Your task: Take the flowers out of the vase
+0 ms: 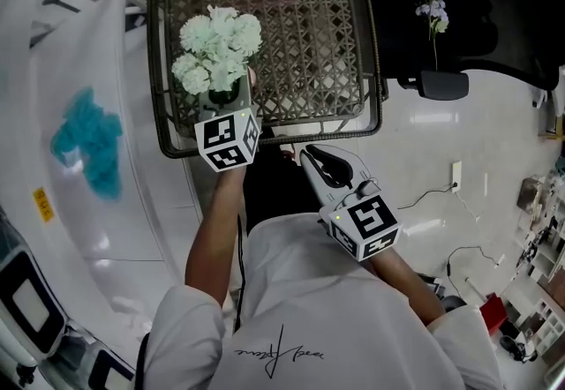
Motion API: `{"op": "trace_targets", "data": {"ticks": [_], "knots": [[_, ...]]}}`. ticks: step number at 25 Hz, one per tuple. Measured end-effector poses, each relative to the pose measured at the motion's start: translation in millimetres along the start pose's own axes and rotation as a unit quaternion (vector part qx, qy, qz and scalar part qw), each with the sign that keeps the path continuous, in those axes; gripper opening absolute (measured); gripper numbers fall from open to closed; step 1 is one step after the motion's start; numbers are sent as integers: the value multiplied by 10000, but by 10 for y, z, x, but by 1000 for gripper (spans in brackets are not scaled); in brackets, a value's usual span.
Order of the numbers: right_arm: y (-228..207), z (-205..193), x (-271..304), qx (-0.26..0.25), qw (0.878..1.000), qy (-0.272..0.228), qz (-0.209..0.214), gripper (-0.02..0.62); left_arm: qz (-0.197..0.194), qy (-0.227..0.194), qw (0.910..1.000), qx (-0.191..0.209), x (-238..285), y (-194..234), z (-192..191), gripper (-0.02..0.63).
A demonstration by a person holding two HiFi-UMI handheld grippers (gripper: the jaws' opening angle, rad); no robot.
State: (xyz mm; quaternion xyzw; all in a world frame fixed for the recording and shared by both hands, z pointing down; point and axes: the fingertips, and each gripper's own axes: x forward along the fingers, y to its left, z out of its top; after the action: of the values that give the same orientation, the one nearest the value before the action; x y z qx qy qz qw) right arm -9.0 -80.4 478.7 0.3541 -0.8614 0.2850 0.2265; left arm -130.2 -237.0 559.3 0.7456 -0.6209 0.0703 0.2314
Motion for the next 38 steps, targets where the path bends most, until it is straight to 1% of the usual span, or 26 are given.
{"op": "trace_targets", "data": {"ticks": [5,10,18,30,38], "knots": [[-27,0,-1,12,10000,-12,-11,41,-67,-17,10000,-54,4,-14,2,97],[-21,20,18,10,10000,-10,15,41,-101,3,9999,-26,-2,-8,8,86],[-76,69,67,35,10000,-11,14,41,-121,27,9999,65,21,-22,33,78],[-101,84,96,62,10000,-9,11,37,-121,15,9999,38,27,-19,91,72],[-137,53,86,104,9999,12,-32,35,-128,-66,9998,-152,16,1,154,71]]}}
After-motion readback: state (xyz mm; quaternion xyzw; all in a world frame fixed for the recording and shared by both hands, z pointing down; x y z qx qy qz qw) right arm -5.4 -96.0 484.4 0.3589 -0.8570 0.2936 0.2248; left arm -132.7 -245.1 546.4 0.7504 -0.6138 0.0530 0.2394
